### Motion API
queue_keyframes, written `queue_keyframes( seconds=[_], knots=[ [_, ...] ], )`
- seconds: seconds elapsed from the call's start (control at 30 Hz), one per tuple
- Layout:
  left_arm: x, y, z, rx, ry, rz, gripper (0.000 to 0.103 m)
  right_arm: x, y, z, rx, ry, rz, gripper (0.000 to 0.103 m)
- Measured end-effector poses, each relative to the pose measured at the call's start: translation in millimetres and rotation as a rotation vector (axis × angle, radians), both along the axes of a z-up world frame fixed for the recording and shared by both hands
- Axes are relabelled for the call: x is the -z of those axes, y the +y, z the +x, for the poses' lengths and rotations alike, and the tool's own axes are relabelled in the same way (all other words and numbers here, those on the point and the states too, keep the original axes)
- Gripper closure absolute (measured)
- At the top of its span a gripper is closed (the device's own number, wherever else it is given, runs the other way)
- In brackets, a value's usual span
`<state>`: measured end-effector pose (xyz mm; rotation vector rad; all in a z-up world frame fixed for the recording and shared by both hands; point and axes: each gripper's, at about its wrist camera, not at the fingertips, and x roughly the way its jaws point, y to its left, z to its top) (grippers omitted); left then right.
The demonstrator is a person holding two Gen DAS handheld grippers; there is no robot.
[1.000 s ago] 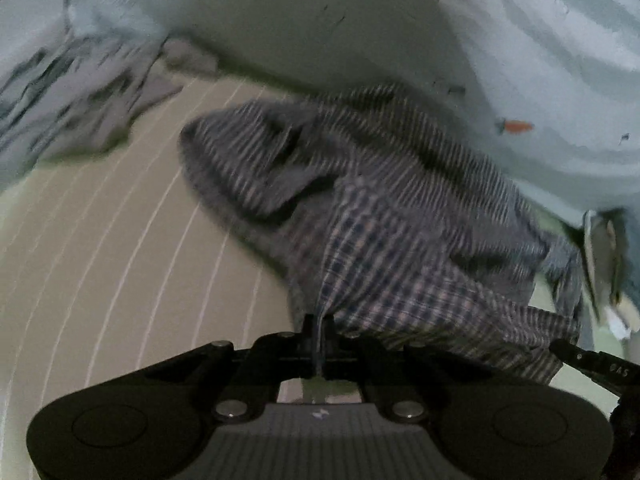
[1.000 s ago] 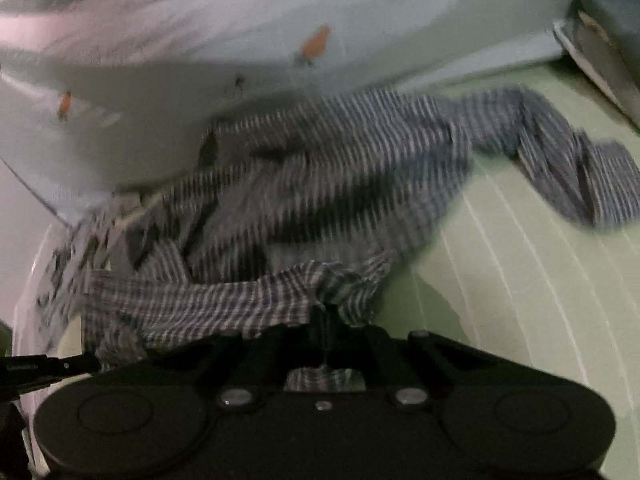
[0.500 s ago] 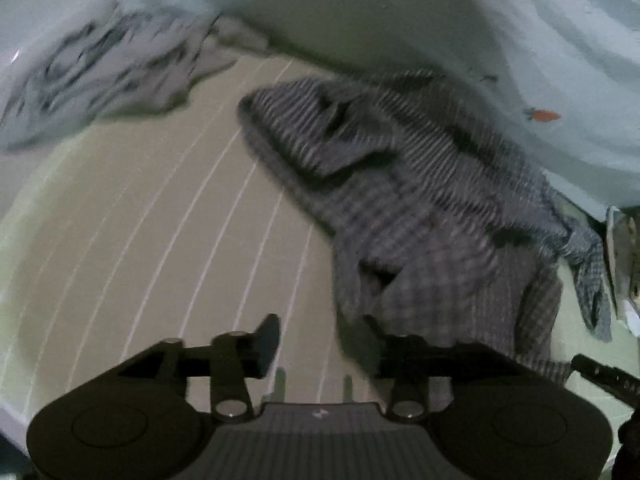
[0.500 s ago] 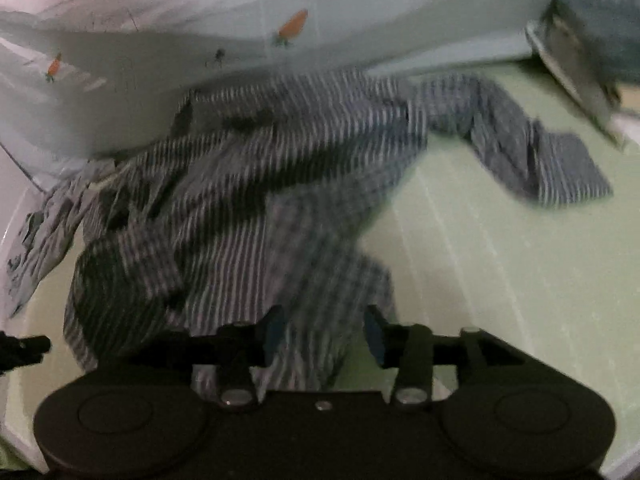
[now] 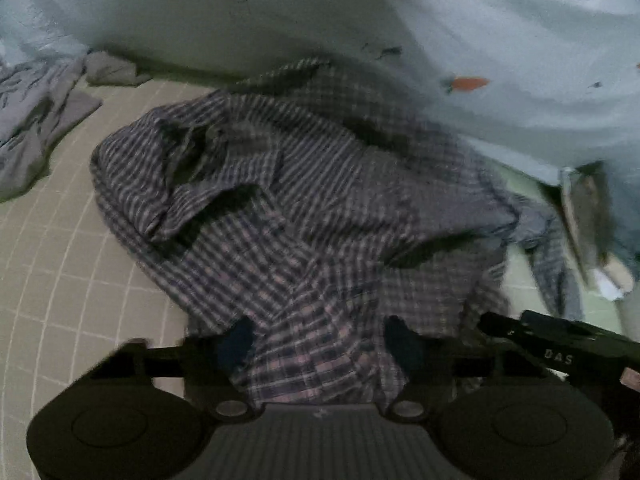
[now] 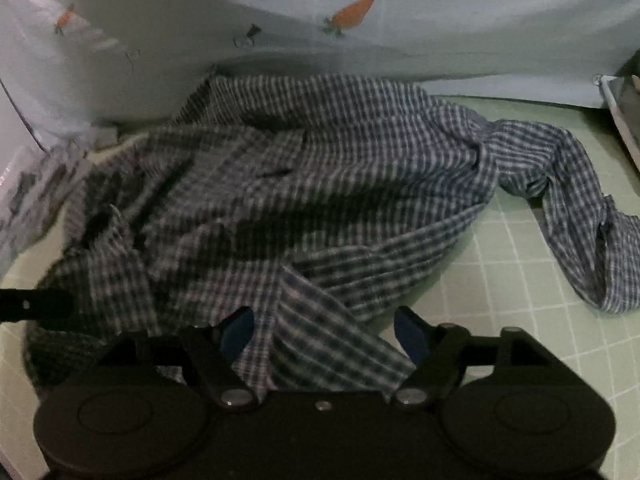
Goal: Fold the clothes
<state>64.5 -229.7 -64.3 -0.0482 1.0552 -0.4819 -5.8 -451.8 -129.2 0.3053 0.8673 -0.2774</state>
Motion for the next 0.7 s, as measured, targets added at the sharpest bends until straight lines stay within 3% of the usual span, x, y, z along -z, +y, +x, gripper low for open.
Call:
queue_keyframes(
  seconds=[0.03, 0.07, 0.1, 0.27, 0.33, 0.43, 0.47, 0.53, 0.6, 0.67, 0.7],
  knots=[
    [2.5, 4.1, -0.7, -0.018, 0.012, -0.004, 0.083, 0.9, -0.4, -0.7, 0.001, 0.005, 0.004, 0.05],
    [4.9, 9.4, -1.7, -0.036, 0.024, -0.013, 0.097, 1.4, -2.0, -3.3, 0.007, 0.009, 0.01, 0.078],
    [4.3, 16.9, -4.0, -0.06, 0.019, -0.022, 0.097, 1.5, -5.3, -8.5, 0.021, 0.014, 0.021, 0.098],
    [-9.4, 73.6, -33.0, -0.229, -0.043, 0.019, 0.098, -8.8, -22.5, -61.5, 0.18, -0.01, 0.003, 0.101],
    [-9.3, 106.1, -50.1, -0.334, -0.03, 0.043, 0.098, -7.6, -29.3, -85.6, 0.247, 0.004, 0.01, 0.101],
    [8.8, 141.3, -68.0, -0.45, 0.062, 0.059, 0.094, 0.3, -36.7, -114.0, 0.314, 0.028, 0.06, 0.1],
    [15.4, 152.5, -73.7, -0.486, 0.095, 0.064, 0.092, 3.7, -37.8, -120.8, 0.328, 0.036, 0.081, 0.097],
    [24.6, 163.5, -79.0, -0.535, 0.131, 0.098, 0.09, 8.0, -37.0, -126.4, 0.351, 0.062, 0.091, 0.08],
    [25.8, 169.8, -78.5, -0.556, 0.127, 0.087, 0.065, 8.1, -37.2, -128.3, 0.38, 0.057, 0.11, 0.058],
    [22.7, 172.3, -74.7, -0.562, 0.087, 0.078, 0.04, 7.7, -39.9, -127.8, 0.395, 0.048, 0.133, 0.048],
    [20.8, 172.1, -71.7, -0.553, 0.058, 0.087, 0.034, 9.1, -40.0, -126.3, 0.397, 0.052, 0.136, 0.043]
  ],
)
